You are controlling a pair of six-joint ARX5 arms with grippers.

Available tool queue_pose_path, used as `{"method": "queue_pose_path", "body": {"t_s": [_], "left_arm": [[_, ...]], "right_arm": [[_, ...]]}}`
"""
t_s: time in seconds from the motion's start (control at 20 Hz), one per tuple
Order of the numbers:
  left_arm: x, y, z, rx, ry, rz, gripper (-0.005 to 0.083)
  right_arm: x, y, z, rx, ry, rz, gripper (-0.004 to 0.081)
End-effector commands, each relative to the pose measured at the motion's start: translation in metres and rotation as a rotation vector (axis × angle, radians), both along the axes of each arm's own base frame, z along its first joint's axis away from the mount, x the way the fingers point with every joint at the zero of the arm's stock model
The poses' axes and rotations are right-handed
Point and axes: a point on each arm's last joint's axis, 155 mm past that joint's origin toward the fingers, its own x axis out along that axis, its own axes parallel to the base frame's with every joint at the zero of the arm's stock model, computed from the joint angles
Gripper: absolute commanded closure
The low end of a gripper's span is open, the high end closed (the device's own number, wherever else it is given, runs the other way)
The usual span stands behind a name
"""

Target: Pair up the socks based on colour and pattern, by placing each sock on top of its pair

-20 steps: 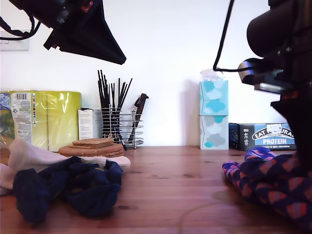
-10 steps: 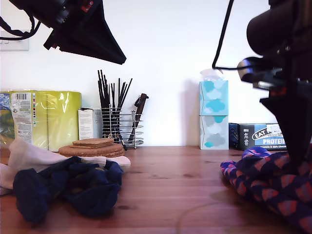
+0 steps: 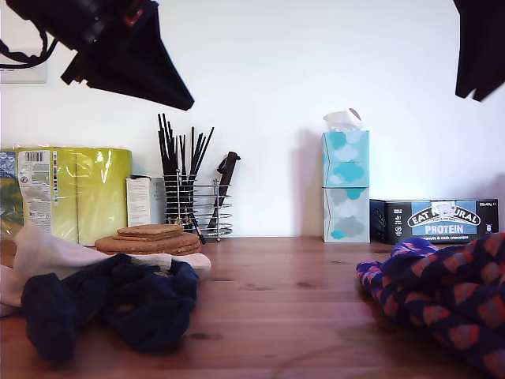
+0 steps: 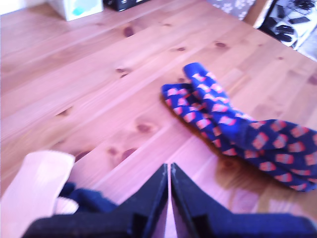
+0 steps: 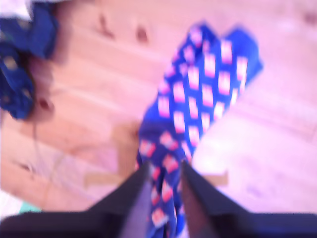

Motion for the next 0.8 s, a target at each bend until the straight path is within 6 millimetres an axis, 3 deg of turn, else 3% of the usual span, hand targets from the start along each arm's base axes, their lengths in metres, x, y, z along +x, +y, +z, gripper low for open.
{"method": "queue_pose_path", "body": {"t_s": [0.0,0.15,0.25,0.45,0.6,0.75], "left_arm": [[0.001,0.005,-0.002,0.000,0.005,0.014,0.0795],[0.003,0.016,-0.008,0.017,0.029,0.039,0.0795],[0.000,0.025,-0.018,0.049,0.067,0.051,0.0795],[-0.025,0.056,-0.047,0.190,0.177,0.036,0.0795],[-0.056,0.082,-0.072,0.303,0.317,0.043,0.0795],[-0.075,0.092,-0.083,0.354,0.397,0.030,0.0795]], "right_arm": [[0.000,0.007,0.004,0.014,-0.052,0.034,0.0780],[0.007,0.024,0.022,0.071,-0.210,0.089,0.0780],[0.007,0.036,0.023,0.110,-0.297,0.125,0.0780],[-0.003,0.057,-0.001,0.161,-0.364,0.201,0.0781],[-0.015,0.087,-0.009,0.177,-0.358,0.326,0.0781],[-0.024,0.114,-0.026,0.179,-0.307,0.398,0.0781]]}}
